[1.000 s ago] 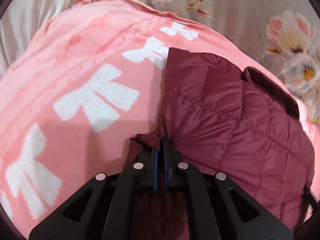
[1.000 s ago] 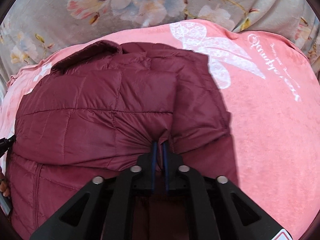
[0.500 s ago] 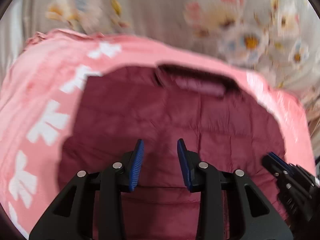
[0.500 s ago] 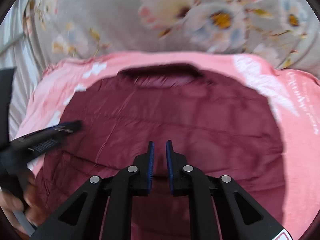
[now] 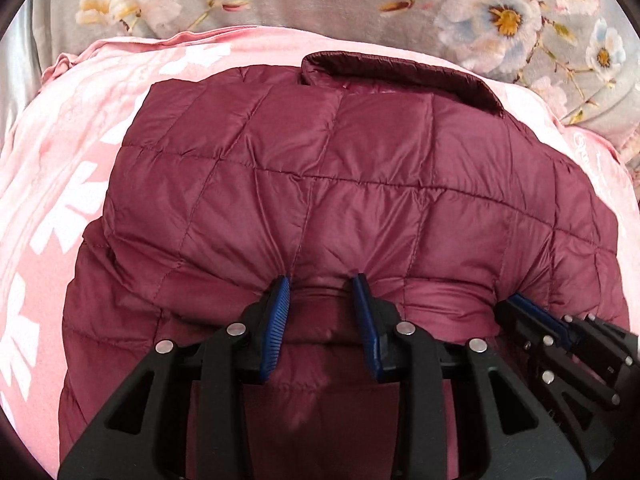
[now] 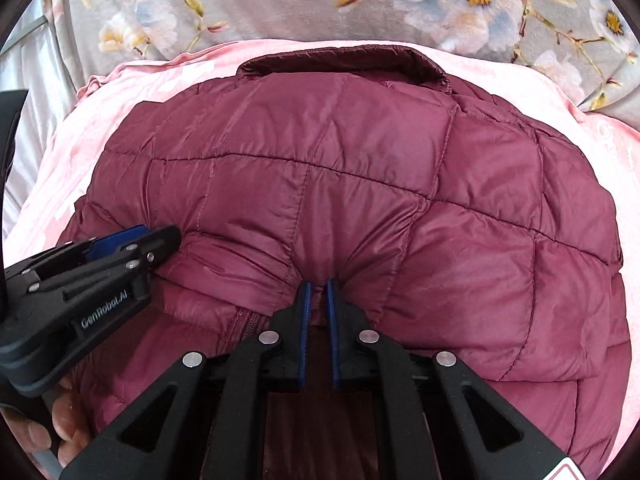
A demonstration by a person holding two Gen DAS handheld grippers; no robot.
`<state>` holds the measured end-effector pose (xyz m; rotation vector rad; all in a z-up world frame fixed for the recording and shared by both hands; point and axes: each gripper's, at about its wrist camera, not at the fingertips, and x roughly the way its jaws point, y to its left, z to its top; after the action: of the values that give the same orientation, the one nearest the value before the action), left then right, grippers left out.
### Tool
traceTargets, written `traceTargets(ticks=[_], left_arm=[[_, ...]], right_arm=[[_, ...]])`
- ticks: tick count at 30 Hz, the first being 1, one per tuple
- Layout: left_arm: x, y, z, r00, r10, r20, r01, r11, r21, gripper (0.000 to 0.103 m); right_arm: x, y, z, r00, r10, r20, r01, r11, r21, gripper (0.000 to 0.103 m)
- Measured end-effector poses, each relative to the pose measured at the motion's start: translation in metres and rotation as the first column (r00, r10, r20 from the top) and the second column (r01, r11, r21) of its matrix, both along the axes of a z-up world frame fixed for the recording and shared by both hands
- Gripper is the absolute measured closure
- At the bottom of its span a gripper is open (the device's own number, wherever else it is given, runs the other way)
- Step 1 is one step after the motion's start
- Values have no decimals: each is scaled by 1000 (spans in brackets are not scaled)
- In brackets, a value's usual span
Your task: Fold large clothes
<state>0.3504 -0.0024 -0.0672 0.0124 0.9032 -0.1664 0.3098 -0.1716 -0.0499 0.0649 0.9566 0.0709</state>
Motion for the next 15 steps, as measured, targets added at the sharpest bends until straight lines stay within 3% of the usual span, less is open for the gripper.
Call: traceTargets(ticks=[6, 10, 11, 14, 15], left_arm=[[-3, -3, 1, 1000, -7, 9, 7, 1000, 26, 72], [3, 9, 14, 1000, -7, -7, 6, 998, -59, 69], [5, 19, 25, 1000, 6, 0, -6, 994, -114, 67], [16, 38, 56, 997, 43, 61, -29, 977, -211, 38], [25, 43, 70, 996, 52, 77, -31, 968, -248, 35]], right_arm=[[0, -2, 1, 1000, 2, -3, -2, 1000, 7, 97], [2, -21, 23, 1000, 1, 8, -1, 995, 102, 96], [4, -27, 32, 1000, -9, 28, 6, 994, 108, 94], [22, -53, 61, 995, -64, 74, 52, 987, 150, 89], [33, -63, 67, 993, -87, 74, 72, 980, 184, 89]])
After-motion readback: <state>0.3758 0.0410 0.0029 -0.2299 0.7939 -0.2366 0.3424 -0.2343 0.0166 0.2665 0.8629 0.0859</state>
